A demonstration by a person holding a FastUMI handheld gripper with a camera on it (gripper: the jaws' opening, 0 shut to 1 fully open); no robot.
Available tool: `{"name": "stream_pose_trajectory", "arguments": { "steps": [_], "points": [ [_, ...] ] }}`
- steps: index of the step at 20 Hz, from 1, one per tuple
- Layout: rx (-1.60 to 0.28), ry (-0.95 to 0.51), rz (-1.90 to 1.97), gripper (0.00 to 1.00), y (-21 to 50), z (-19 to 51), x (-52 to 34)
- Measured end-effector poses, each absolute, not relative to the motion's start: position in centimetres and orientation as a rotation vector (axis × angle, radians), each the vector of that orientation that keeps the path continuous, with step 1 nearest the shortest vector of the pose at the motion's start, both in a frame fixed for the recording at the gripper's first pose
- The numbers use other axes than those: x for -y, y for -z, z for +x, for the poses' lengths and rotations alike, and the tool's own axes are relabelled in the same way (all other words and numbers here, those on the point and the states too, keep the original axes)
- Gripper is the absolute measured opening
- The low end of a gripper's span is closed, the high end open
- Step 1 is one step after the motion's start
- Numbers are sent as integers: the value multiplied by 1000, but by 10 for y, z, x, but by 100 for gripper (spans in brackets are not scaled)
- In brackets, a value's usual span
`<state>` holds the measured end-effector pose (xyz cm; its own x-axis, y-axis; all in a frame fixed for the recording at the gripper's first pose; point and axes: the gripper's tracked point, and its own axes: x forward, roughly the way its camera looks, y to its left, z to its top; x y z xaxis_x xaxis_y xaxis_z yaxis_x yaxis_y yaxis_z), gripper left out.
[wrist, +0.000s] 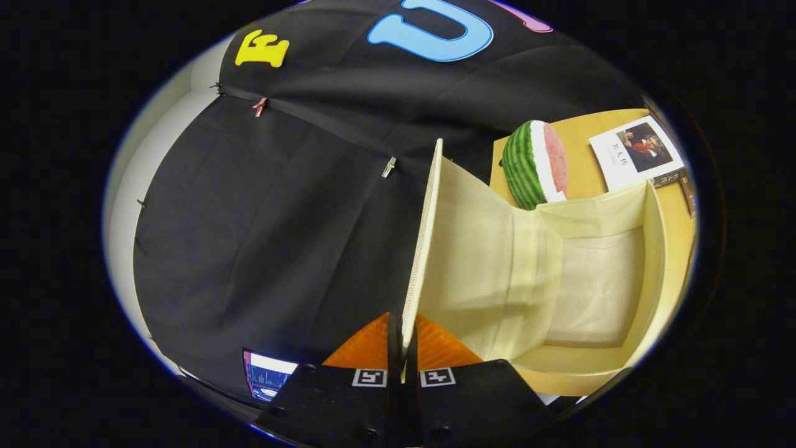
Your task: Open the storage box then place both shoes into the box .Put the left shoe in first, then the right shoe, with the right side of both shoes facing outward in a uniform manner.
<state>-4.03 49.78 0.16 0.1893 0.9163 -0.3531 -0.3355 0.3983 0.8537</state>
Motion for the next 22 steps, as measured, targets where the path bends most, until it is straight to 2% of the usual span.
{"name": "stream_pose_trajectory", "arguments": {
  "steps": [4,9,13,18,22],
  "points": [
    [-1040,-995,655,5,13,-51,-544],
    [-1029,-983,597,6,18,-49,-556],
    [-897,-892,476,100,22,-14,-512],
    [-723,-779,345,98,12,30,-404],
    [-704,-667,268,98,35,57,-312]
  ]
}}
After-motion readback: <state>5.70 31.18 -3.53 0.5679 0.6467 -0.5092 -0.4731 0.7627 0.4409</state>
